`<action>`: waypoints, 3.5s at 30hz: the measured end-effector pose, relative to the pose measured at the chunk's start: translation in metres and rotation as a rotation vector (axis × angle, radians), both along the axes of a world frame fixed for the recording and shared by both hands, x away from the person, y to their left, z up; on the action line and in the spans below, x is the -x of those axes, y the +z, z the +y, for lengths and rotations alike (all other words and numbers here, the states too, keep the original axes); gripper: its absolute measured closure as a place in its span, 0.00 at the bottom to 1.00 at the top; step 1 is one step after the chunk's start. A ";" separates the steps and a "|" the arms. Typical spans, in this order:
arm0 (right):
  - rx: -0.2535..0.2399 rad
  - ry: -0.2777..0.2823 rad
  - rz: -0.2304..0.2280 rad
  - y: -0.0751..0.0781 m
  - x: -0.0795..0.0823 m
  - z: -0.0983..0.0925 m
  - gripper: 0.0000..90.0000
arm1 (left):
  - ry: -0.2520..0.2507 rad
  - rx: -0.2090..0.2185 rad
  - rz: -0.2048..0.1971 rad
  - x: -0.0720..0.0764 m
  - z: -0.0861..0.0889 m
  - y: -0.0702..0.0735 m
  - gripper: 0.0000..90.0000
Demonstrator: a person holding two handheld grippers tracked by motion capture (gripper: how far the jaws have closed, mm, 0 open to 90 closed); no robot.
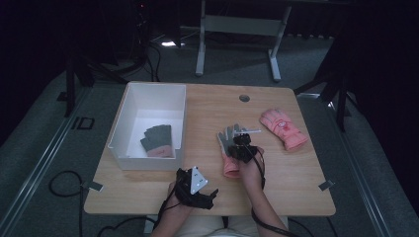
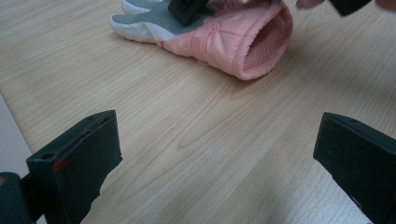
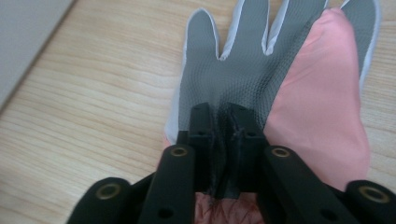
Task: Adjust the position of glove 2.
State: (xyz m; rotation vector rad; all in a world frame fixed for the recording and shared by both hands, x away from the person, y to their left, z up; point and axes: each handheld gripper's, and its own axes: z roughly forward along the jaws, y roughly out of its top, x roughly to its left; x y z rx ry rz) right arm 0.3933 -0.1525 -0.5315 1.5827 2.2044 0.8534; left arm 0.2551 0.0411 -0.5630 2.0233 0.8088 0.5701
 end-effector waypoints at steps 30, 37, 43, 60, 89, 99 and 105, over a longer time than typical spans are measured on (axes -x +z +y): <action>0.234 0.130 -0.234 0.052 -0.073 -0.208 0.71 | 0.008 0.016 -0.019 0.002 0.003 0.004 0.00; 0.263 0.162 -0.177 0.030 -0.100 -0.205 0.65 | 0.008 0.030 -0.020 0.002 0.005 0.005 0.00; 0.249 0.163 -0.142 0.010 -0.112 -0.207 0.68 | 0.007 0.018 -0.027 0.002 0.007 0.007 0.00; 0.245 0.112 -0.079 0.017 -0.117 -0.203 0.98 | 0.007 0.027 -0.032 0.003 0.009 0.009 0.00; 0.088 -0.287 -0.306 0.098 0.043 -0.171 0.99 | -0.028 0.016 -0.030 0.005 0.003 0.007 0.00; 0.088 -0.289 -0.218 0.057 0.042 -0.159 0.99 | -0.028 0.003 -0.041 0.006 0.004 0.008 0.00; 0.105 -0.301 -0.158 0.031 0.023 -0.158 0.99 | -0.035 -0.012 -0.036 0.004 0.001 0.007 0.00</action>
